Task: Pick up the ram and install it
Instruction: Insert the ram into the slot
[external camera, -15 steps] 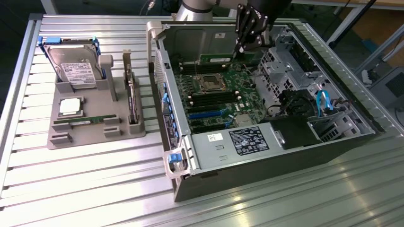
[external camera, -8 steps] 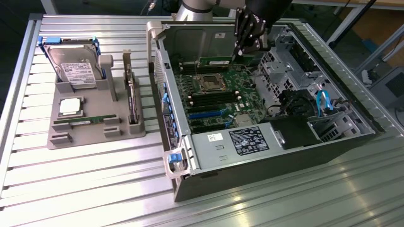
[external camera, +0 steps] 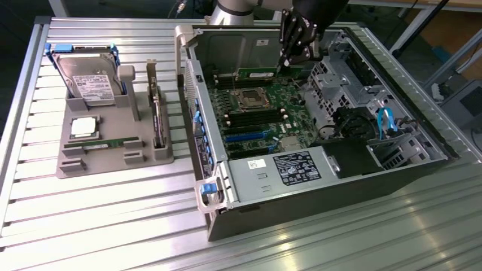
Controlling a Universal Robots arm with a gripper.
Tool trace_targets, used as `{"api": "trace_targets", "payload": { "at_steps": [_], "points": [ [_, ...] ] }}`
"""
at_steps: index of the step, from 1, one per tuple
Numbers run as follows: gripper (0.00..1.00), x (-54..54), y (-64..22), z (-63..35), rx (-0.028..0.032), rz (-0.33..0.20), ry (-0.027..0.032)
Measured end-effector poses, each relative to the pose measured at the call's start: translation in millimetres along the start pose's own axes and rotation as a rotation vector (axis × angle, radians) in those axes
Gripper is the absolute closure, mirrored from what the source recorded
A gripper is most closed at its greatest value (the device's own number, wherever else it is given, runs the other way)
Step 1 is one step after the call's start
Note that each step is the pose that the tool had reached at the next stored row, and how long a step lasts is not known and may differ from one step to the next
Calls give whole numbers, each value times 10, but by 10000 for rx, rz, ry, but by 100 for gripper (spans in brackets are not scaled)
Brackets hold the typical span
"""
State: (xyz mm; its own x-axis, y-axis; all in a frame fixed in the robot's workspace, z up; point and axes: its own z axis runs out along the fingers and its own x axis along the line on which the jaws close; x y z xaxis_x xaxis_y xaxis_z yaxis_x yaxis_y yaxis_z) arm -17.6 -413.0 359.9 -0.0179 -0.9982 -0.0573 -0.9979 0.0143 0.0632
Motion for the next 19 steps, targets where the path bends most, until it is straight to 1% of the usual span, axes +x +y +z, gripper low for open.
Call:
{"api": "trace_targets", "payload": {
  "at_steps": [6,12,16,19],
  "points": [
    [88,0,-1,7,3,-1,-3],
    [88,4,-4,66,49,-3,-1],
    [88,7,-8,126,110,-7,-1],
    [88,11,-12,190,188,-11,-3]
  ]
}}
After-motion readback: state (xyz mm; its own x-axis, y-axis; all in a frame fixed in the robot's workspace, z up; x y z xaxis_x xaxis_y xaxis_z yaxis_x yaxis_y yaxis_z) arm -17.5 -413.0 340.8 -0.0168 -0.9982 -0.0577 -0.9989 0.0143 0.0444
